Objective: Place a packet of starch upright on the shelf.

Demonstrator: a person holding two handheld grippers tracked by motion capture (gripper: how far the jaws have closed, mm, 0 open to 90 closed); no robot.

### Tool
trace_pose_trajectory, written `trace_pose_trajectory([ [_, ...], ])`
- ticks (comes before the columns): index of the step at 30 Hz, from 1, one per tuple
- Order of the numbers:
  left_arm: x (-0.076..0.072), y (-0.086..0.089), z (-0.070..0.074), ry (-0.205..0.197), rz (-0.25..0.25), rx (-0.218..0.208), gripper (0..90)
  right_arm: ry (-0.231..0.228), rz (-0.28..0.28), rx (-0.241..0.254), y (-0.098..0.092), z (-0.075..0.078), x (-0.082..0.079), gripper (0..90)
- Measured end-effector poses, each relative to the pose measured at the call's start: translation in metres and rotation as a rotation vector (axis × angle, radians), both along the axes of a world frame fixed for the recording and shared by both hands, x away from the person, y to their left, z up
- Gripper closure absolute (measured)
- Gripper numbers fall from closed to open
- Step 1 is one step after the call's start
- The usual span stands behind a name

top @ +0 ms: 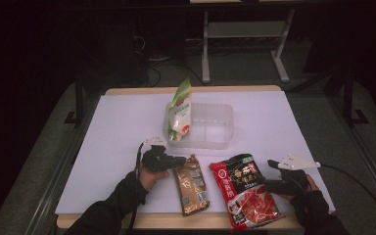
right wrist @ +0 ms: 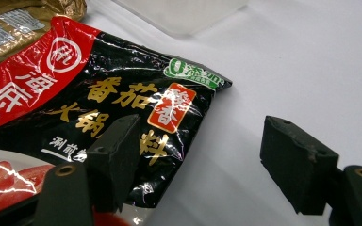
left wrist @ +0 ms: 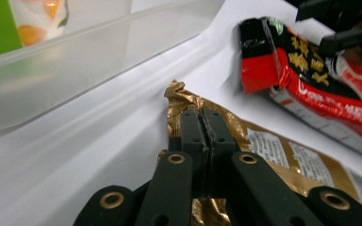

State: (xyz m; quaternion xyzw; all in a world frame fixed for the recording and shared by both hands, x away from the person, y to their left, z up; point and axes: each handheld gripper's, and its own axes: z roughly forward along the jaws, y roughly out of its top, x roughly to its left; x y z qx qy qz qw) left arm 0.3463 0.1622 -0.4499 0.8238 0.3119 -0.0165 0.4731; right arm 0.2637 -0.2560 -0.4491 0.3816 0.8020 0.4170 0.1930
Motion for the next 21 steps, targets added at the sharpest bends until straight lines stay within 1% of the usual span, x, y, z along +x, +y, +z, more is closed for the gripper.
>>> trace_pose_trajectory([
  [2,0.0,0.0,0.0,0.001,-0.001,0.001,89.3,0.004,-0.001,0.001,0.0,0.0,0.0,28.2],
  [3,0.0,0.002,0.001,-0.007,0.008,-0.008,89.4,0.002,0.001,0.0,0.0,0.0,0.0,28.2],
  [4,-0.001,0.002,0.002,-0.02,0.002,-0.005,89.8,0.002,0.0,0.001,0.0,0.0,0.0,28.2],
  [5,-0.001,0.002,0.002,-0.02,0.002,-0.005,89.9,0.002,0.0,0.001,0.0,0.0,0.0,28.2],
  [6,-0.002,0.003,0.004,-0.029,-0.006,-0.001,90.0,0.001,-0.001,0.002,0.0,0.0,0.001,28.2],
  [7,-0.004,0.005,0.009,-0.048,0.001,-0.02,90.0,-0.001,-0.002,0.002,0.0,0.0,0.001,28.2],
  [8,-0.006,0.007,0.012,-0.061,0.001,-0.023,90.0,0.0,-0.003,0.004,0.0,0.0,0.001,28.2],
  [9,-0.006,0.007,0.012,-0.061,0.001,-0.023,90.0,0.0,-0.003,0.004,0.0,0.0,0.001,28.2],
  [10,-0.011,0.011,0.02,-0.123,0.02,-0.024,90.0,-0.001,-0.002,0.004,0.0,0.0,0.0,28.2],
  [12,-0.014,0.016,0.028,-0.161,0.033,-0.022,90.0,-0.002,-0.003,0.005,-0.001,0.0,0.0,28.2],
  [13,-0.016,0.021,0.032,-0.181,0.06,-0.034,90.0,-0.001,-0.003,0.005,-0.001,0.0,0.0,28.2],
  [14,-0.016,0.026,0.035,-0.192,0.075,-0.053,90.0,-0.003,-0.003,0.006,-0.001,0.0,0.0,28.2],
  [15,-0.016,0.026,0.035,-0.192,0.075,-0.053,90.0,-0.004,-0.003,0.006,-0.001,0.0,0.0,28.2],
  [16,-0.017,0.036,0.04,-0.204,0.095,-0.068,90.0,-0.004,-0.004,0.006,-0.001,0.0,0.0,28.2],
  [17,-0.017,0.036,0.04,-0.204,0.095,-0.068,90.0,-0.004,-0.004,0.006,-0.001,0.0,0.0,28.2],
  [18,-0.017,0.044,0.046,-0.215,0.113,-0.111,90.0,-0.004,-0.004,0.007,-0.001,0.001,0.001,28.2],
  [19,-0.017,0.044,0.046,-0.215,0.113,-0.111,90.0,-0.004,-0.004,0.007,-0.001,0.001,0.001,28.2],
  [21,-0.02,0.049,0.053,-0.232,0.127,-0.152,90.0,-0.002,-0.005,0.006,-0.001,0.0,0.001,28.2],
])
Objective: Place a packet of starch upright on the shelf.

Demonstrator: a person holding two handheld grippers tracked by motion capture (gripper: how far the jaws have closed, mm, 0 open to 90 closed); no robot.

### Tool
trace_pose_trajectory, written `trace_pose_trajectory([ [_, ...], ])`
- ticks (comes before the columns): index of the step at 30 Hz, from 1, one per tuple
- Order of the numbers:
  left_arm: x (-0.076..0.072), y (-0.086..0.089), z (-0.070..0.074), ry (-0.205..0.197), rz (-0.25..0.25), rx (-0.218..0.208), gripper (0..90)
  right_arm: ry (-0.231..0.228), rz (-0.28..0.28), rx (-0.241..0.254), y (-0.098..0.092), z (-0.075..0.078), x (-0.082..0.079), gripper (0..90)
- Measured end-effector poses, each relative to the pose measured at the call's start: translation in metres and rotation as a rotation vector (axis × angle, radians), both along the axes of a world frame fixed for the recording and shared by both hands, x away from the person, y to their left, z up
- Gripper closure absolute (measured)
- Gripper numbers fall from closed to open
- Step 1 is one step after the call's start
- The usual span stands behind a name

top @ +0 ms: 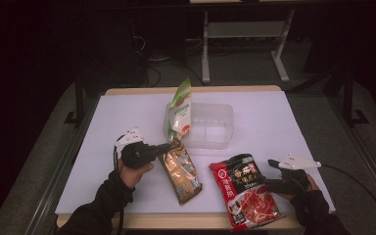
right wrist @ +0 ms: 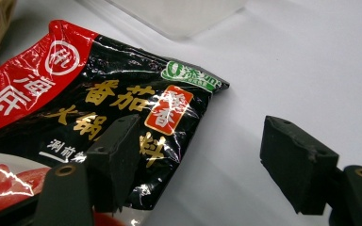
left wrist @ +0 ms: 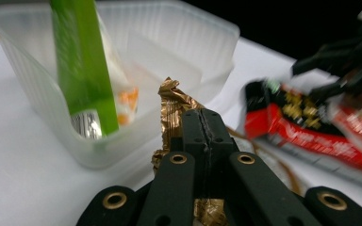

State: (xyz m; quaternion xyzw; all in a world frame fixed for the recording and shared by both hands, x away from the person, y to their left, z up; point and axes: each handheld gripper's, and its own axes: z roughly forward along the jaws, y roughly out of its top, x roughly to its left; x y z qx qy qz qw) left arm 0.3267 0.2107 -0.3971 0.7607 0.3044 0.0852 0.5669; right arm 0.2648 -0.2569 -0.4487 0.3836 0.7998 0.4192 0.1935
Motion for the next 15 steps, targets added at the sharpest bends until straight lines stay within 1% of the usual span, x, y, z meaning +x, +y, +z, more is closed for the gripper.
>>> trace_pose_trajectory([
  [1,-0.002,0.001,0.005,-0.006,-0.006,-0.028,90.0,0.001,0.001,-0.002,0.0,0.0,0.0,28.2],
  [2,-0.004,0.001,0.007,-0.016,-0.007,-0.031,90.0,0.0,0.001,-0.005,0.0,0.0,0.0,28.2],
  [3,-0.005,0.0,0.009,-0.024,-0.019,-0.032,90.0,0.001,0.001,-0.005,0.0,0.0,0.001,28.2],
  [4,-0.006,0.0,0.01,-0.027,-0.022,-0.032,90.0,0.002,0.002,-0.005,0.0,0.0,0.001,28.2],
  [5,-0.006,-0.001,0.011,-0.029,-0.025,-0.046,90.0,0.002,0.002,-0.004,0.0,0.0,0.001,28.3],
  [7,-0.006,-0.001,0.01,-0.03,-0.025,-0.041,90.0,0.001,0.002,-0.004,0.0,0.0,0.001,28.3],
  [8,-0.002,0.0,0.006,-0.012,-0.023,-0.02,90.0,0.004,0.002,-0.003,0.001,0.0,0.001,28.2],
  [9,-0.002,0.0,0.006,-0.012,-0.023,-0.02,90.0,0.005,0.003,-0.003,0.001,0.0,0.001,28.2],
  [10,0.002,0.002,0.001,0.017,-0.011,-0.001,90.0,0.007,0.002,-0.003,0.001,-0.001,0.001,28.2],
  [11,0.008,0.007,-0.009,0.06,-0.002,0.019,90.0,0.007,0.003,-0.003,0.001,-0.001,0.001,28.2],
  [12,0.008,0.007,-0.009,0.06,-0.002,0.019,90.0,0.007,0.003,-0.003,0.001,-0.001,0.001,28.2],
  [13,0.009,0.012,-0.019,0.098,0.011,0.049,90.0,0.009,0.003,-0.001,0.001,-0.001,0.0,28.2],
  [15,0.006,0.016,-0.025,0.121,0.007,0.074,90.0,0.009,0.003,0.0,0.001,-0.001,0.0,28.1],
])
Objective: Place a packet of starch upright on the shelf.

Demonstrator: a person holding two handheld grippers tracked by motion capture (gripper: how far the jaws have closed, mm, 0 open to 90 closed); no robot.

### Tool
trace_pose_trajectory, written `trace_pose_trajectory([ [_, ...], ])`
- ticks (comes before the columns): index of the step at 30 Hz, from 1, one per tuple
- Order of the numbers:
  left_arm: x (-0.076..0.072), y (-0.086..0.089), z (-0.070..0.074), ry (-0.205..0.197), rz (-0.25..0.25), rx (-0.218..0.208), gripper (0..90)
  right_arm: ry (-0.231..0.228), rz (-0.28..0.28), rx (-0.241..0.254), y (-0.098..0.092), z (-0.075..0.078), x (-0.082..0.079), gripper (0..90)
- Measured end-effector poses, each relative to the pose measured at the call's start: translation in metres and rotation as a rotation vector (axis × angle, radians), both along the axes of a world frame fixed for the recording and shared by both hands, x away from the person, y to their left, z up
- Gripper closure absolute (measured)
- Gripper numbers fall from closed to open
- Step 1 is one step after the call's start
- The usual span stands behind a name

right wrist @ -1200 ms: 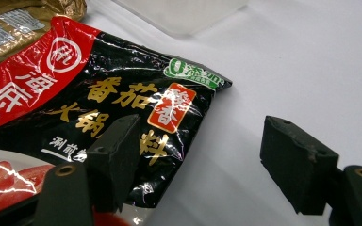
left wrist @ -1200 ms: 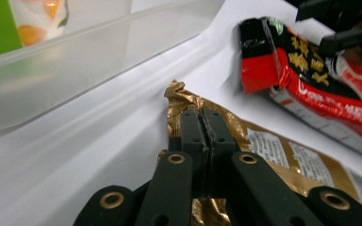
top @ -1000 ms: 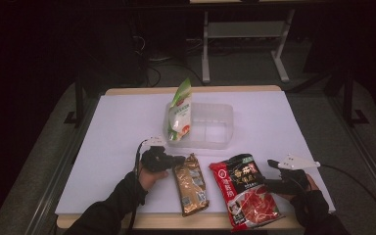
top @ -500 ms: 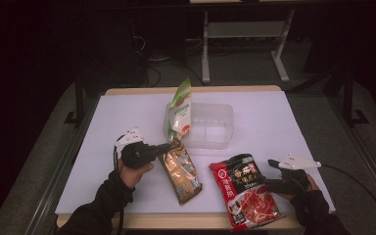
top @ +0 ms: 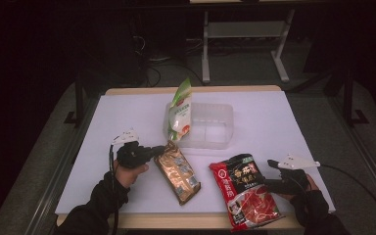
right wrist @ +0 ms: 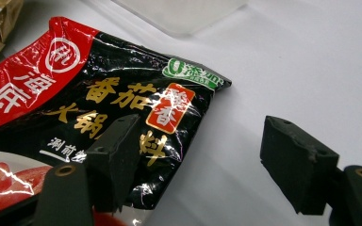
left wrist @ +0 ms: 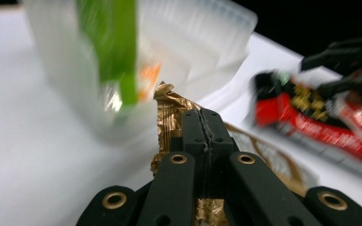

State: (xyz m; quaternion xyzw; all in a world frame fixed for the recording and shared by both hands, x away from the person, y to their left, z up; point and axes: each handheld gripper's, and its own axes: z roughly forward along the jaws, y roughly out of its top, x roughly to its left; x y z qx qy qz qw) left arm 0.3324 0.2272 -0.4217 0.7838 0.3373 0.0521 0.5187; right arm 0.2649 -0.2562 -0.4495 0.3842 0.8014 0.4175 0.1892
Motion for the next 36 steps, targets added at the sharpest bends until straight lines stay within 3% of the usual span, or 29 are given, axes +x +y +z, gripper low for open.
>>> trace_pose_trajectory([
  [5,-0.009,0.006,-0.007,0.026,-0.003,0.029,89.3,0.001,0.002,0.0,0.0,0.0,0.001,27.8],
  [7,-0.011,0.012,-0.014,0.054,0.005,0.03,88.8,0.002,0.001,-0.001,0.0,0.0,0.001,27.7],
  [11,-0.016,0.02,-0.02,0.094,0.022,0.042,68.1,0.004,0.003,-0.003,0.001,0.0,0.001,27.5],
  [13,-0.017,0.021,-0.022,0.109,0.035,0.058,43.2,0.005,0.004,-0.004,0.001,0.0,0.001,27.5],
  [15,-0.02,0.025,-0.028,0.204,0.054,0.049,28.7,0.004,0.007,-0.005,0.001,0.0,0.001,27.4],
  [16,-0.021,0.024,-0.03,0.236,0.054,0.056,23.1,0.004,0.008,-0.005,0.001,0.0,0.001,27.4],
  [19,-0.022,0.022,-0.03,0.255,0.062,0.053,15.4,0.006,0.008,-0.007,0.001,0.0,0.001,27.2],
  [20,-0.021,0.018,-0.031,0.273,0.068,0.026,14.2,0.007,0.007,-0.007,0.001,0.0,0.001,27.1],
  [23,-0.022,0.007,-0.032,0.278,0.068,0.021,9.0,0.007,0.008,-0.006,0.001,0.0,0.002,27.0],
  [25,-0.024,-0.004,-0.031,0.262,0.065,0.06,5.1,0.009,0.007,-0.006,0.002,-0.001,0.002,27.0],
  [27,-0.028,-0.016,-0.03,0.224,0.08,0.139,1.1,0.011,0.007,-0.005,0.001,-0.001,0.002,27.1],
  [28,-0.028,-0.016,-0.03,0.224,0.08,0.139,0.0,0.011,0.007,-0.005,0.001,-0.001,0.002,27.1],
  [29,-0.033,-0.029,-0.029,0.176,0.088,0.231,0.0,0.013,0.006,-0.003,0.001,-0.001,0.002,27.1],
  [30,-0.034,-0.032,-0.029,0.158,0.087,0.255,0.0,0.014,0.006,-0.002,0.001,-0.001,0.002,27.2],
  [33,-0.033,-0.033,-0.029,0.154,0.098,0.251,2.0,0.017,0.007,0.002,0.001,-0.001,0.002,27.2],
  [34,-0.034,-0.032,-0.029,0.143,0.085,0.239,6.1,0.019,0.007,0.002,0.001,-0.001,0.002,27.2],
  [35,-0.034,-0.03,-0.029,0.149,0.089,0.209,15.8,0.021,0.007,0.004,0.001,-0.001,0.002,27.2],
  [36,-0.034,-0.031,-0.029,0.146,0.09,0.211,17.6,0.021,0.007,0.004,0.001,-0.001,0.002,27.2],
])
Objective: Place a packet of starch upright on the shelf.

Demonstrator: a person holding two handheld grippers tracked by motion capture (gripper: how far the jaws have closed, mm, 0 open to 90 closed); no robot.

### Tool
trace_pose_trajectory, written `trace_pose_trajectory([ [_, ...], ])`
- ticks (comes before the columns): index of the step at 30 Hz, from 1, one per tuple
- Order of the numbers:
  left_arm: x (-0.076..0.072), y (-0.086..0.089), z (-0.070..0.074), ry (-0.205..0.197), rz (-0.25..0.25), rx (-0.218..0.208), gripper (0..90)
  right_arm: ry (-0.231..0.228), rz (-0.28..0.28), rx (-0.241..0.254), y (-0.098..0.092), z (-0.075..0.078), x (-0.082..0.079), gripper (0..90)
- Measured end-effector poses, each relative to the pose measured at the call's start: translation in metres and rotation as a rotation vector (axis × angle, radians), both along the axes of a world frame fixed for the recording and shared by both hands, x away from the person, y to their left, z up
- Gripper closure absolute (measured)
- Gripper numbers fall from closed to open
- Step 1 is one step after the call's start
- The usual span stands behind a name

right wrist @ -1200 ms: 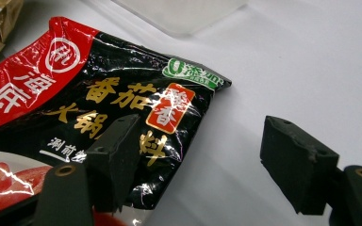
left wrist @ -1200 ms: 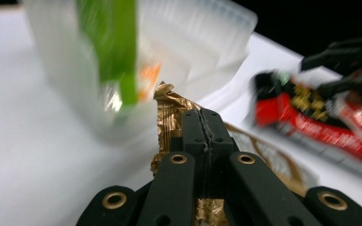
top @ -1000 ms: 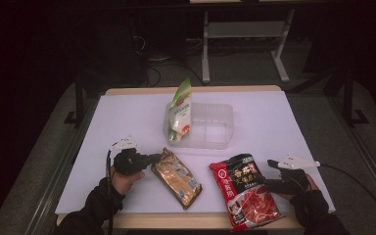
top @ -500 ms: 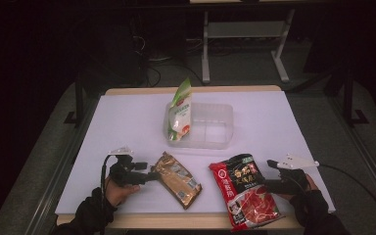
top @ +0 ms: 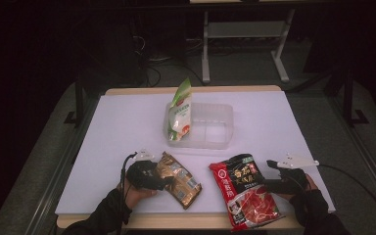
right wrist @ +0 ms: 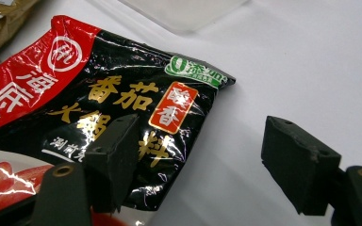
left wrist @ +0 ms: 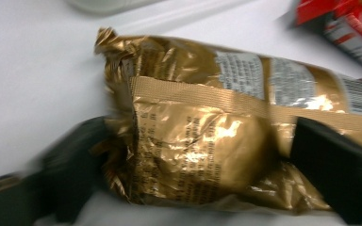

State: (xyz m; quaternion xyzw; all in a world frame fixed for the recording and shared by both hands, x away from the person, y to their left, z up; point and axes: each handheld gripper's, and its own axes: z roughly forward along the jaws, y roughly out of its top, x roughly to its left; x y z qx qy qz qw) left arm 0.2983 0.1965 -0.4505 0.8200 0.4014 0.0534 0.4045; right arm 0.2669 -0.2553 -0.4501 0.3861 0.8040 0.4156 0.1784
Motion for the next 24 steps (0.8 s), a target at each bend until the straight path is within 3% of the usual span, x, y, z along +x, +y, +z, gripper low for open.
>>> trace_pose_trajectory([
  [6,-0.001,0.001,0.0,-0.005,-0.002,-0.015,29.2,0.01,-0.002,0.004,0.0,0.0,0.001,27.2],
  [7,0.0,0.007,0.001,-0.015,0.009,-0.05,35.5,0.01,-0.001,0.005,0.0,0.0,0.001,27.2],
  [8,0.0,0.007,0.001,-0.015,0.009,-0.05,45.7,0.01,-0.001,0.005,0.0,0.0,0.001,27.2],
  [9,0.003,0.015,0.002,-0.01,0.019,-0.114,53.9,0.011,-0.001,0.006,-0.001,0.0,0.001,27.2],
  [11,0.004,0.019,0.002,-0.005,0.016,-0.137,61.9,0.01,0.0,0.006,-0.001,0.0,0.001,27.2],
  [15,0.003,0.021,0.006,-0.056,0.017,-0.157,76.9,0.012,0.0,0.009,-0.001,0.0,0.001,27.1],
  [19,0.002,0.023,0.01,-0.09,-0.006,-0.189,81.5,0.011,-0.003,0.011,-0.002,0.0,0.002,27.1],
  [24,-0.001,0.026,0.026,-0.175,-0.019,-0.23,83.3,0.009,-0.009,0.011,-0.002,0.0,0.002,27.2],
])
